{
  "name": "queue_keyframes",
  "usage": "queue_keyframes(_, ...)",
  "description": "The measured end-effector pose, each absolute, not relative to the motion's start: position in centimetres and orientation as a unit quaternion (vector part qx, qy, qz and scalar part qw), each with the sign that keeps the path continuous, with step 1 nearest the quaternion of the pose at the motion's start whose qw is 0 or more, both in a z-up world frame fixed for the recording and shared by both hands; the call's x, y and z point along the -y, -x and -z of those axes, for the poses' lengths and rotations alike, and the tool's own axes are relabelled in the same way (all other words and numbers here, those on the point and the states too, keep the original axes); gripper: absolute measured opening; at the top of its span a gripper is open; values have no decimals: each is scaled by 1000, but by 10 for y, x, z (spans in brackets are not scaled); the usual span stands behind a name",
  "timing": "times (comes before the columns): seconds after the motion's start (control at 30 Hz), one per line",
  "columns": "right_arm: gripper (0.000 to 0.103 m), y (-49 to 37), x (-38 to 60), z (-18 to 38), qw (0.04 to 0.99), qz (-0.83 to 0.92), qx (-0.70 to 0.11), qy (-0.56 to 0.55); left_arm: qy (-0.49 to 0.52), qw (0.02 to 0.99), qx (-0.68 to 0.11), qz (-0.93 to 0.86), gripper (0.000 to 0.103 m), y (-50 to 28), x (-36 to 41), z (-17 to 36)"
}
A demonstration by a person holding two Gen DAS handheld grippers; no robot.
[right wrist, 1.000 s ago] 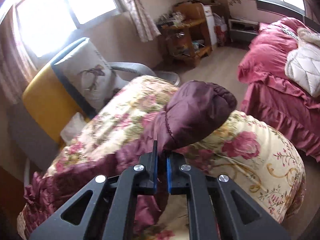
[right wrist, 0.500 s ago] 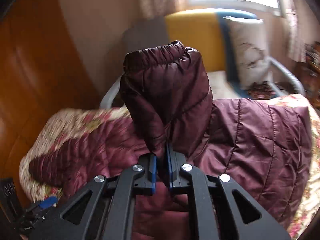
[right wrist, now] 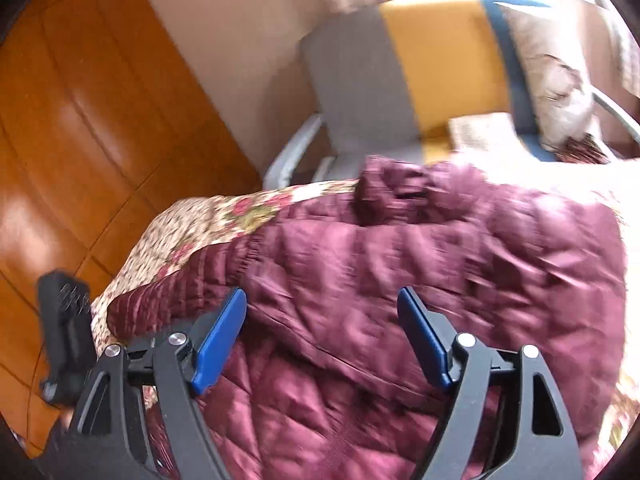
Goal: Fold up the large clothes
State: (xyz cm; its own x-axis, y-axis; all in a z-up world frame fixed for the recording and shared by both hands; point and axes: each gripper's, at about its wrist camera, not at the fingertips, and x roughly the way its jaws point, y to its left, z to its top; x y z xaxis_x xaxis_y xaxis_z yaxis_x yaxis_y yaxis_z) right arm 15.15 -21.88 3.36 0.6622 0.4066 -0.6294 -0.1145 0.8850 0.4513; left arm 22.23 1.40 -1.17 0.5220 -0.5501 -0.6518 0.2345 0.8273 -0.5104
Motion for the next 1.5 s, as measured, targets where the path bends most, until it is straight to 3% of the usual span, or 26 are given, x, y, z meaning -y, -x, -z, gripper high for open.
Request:
queue_keyframes(0.2, 81, -118, 317, -15, 887, -31, -380, -260, 164, 851, -451, 215, 71, -278, 8, 21)
queue_keyframes(0.23, 81, -118, 329, -12, 884, -17, -379, -273, 163, 848, -457, 216, 65, -287, 13, 24)
queue_keyframes(0.3, 81, -125, 347, -6, 878, 0, -379, -292, 149, 845, -467, 215, 31, -296, 21, 28)
queue_keyframes(0.33, 80, -130, 353, -3, 874, 7, -380, -302, 144, 843, -470, 216, 25, -299, 22, 28)
queue_keyframes(0.5, 80, -173, 359, 12, 869, 30, -395, -297, 133, 874, -426, 190, 20, -268, 2, 10)
queue_keyframes(0.73, 83, -225, 325, 61, 858, 159, -462, -162, 76, 872, -468, 119, 20, -251, -15, 56)
queue_keyframes(0.93, 85, -225, 315, 82, 867, 181, -451, -106, 62, 872, -472, 110, 23, -252, -11, 75)
queue_keyframes(1.03, 86, -224, 313, 74, 865, 183, -456, -101, 78, 872, -472, 106, 29, -251, -17, 64)
queue_keyframes(1.1, 93, -219, 310, 62, 866, 178, -456, -104, 84, 879, -459, 97, 47, -244, -24, 53)
queue_keyframes(1.13, 97, -217, 307, 57, 868, 176, -452, -105, 96, 884, -449, 87, 61, -238, -33, 45)
queue_keyframes(1.17, 98, -214, 302, 49, 872, 175, -445, -103, 114, 886, -441, 84, 65, -232, -44, 38)
queue_keyframes(1.5, 101, -152, 214, 10, 900, 70, -419, -95, 274, 868, -414, -31, 65, -168, -186, 33)
